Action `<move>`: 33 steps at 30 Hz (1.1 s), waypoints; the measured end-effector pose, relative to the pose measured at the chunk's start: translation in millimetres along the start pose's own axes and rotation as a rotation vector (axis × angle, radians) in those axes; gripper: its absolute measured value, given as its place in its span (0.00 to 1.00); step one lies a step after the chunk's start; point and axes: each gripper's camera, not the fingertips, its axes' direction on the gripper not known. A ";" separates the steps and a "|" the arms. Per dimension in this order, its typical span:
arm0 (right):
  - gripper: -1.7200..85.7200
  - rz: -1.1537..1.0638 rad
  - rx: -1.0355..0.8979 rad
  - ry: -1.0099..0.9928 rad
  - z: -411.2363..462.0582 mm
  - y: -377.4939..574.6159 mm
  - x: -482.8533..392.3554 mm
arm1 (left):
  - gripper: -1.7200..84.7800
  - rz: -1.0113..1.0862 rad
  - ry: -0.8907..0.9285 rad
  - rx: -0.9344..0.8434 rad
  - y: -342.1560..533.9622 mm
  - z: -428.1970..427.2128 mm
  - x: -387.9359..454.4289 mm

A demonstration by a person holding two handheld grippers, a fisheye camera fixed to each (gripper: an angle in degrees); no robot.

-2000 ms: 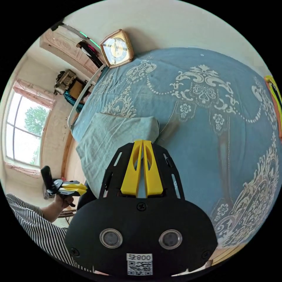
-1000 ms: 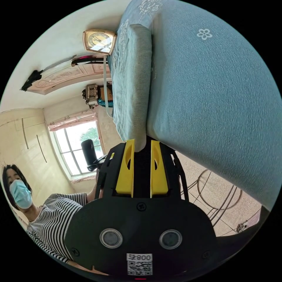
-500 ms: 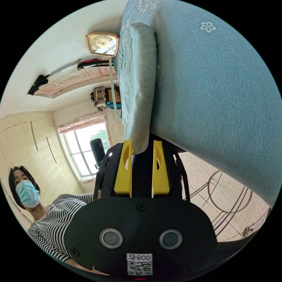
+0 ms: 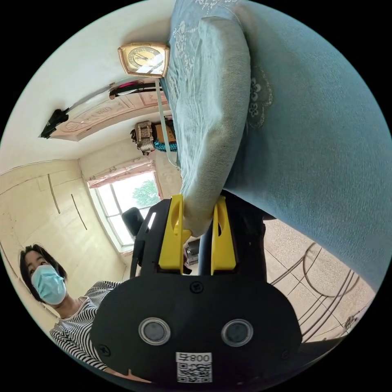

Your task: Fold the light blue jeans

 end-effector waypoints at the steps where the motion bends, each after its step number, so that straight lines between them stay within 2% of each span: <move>1: 0.13 0.001 -0.007 0.010 3.2 -2.2 -1.6 | 0.05 -0.001 0.005 0.002 2.8 -0.5 -2.3; 5: 0.12 -0.010 -0.021 0.054 9.7 -7.4 -13.3 | 0.04 -0.036 0.114 0.043 29.3 -11.6 -28.2; 10: 0.11 -0.047 -0.024 0.068 15.3 -13.3 -35.0 | 0.06 -0.168 0.156 0.163 73.9 -38.0 -80.0; 15: 0.11 -0.081 -0.013 0.058 19.0 -20.2 -57.0 | 0.10 -0.403 0.400 0.433 125.1 -53.6 -161.1; 21: 0.10 -0.120 -0.013 0.058 23.2 -31.4 -79.0 | 0.15 -0.559 0.615 0.680 159.5 -48.1 -219.8; 27: 0.10 -0.122 -0.017 0.061 27.9 -35.5 -81.6 | 0.17 -0.627 0.672 0.817 172.4 -50.0 -255.4; 31: 0.11 -0.100 -0.012 0.037 27.9 -34.3 -72.7 | 0.18 -0.651 0.669 0.808 168.8 -50.3 -271.4; 33: 0.11 -0.096 -0.013 0.031 28.1 -34.0 -69.0 | 0.19 -0.663 0.725 0.791 162.6 -44.8 -279.6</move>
